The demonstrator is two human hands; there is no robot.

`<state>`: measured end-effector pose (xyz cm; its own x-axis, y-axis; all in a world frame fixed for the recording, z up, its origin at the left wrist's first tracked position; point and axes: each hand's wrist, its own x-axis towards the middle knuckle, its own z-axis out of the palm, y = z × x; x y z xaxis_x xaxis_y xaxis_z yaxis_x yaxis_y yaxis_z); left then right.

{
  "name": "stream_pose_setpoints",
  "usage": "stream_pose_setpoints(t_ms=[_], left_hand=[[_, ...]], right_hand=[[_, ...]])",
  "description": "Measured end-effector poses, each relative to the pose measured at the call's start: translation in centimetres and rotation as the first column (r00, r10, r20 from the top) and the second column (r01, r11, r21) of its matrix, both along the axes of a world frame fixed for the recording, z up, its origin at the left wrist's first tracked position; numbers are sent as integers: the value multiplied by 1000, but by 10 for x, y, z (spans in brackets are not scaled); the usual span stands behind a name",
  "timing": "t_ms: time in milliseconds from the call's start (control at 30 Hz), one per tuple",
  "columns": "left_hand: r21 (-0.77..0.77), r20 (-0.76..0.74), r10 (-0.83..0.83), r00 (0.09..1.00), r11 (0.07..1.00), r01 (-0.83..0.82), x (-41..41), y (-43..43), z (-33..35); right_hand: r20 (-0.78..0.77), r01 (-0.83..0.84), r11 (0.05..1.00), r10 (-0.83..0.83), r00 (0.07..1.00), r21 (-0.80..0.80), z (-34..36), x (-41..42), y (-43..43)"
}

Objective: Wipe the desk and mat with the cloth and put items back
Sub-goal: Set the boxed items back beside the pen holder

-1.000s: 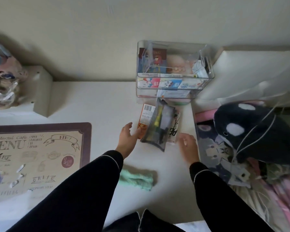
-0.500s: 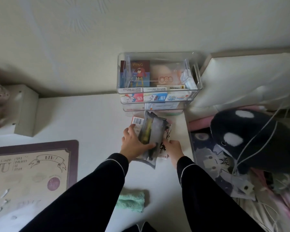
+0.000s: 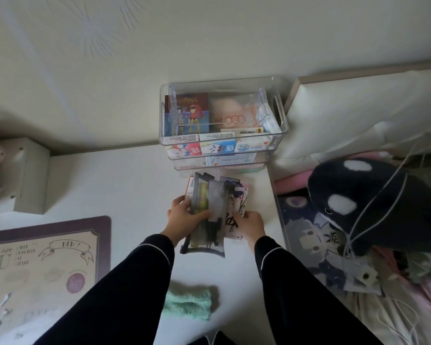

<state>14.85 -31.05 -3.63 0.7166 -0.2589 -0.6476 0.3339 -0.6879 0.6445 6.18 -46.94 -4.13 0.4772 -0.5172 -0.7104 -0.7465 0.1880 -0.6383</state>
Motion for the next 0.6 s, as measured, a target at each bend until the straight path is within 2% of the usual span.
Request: stream_pose_setpoints(t_ms=[100, 267, 400, 467, 533, 600], left_hand=[[-240, -106, 203, 973, 945, -223, -1, 12, 3], [-371, -269, 310, 912, 841, -395, 4, 36, 3], [-389, -421, 376, 825, 748, -539, 4, 50, 0], [-371, -477, 393, 787, 721, -585, 3, 55, -1], [-339, -545, 384, 745, 712, -615, 2, 60, -3], [-291, -625, 379, 683, 698, -654, 0, 66, -5]], right_hand=[[-24, -34, 998, 33, 999, -50, -3, -1, 2], [82, 96, 992, -89, 993, -80, 5, -7, 13], [131, 254, 948, -232, 964, -191, 14, -13, 12], [185, 310, 935, -278, 943, -174, 17, -17, 12], [231, 266, 958, -237, 944, -107, 19, -18, 19], [232, 151, 988, -136, 963, -46, 17, -13, 30]])
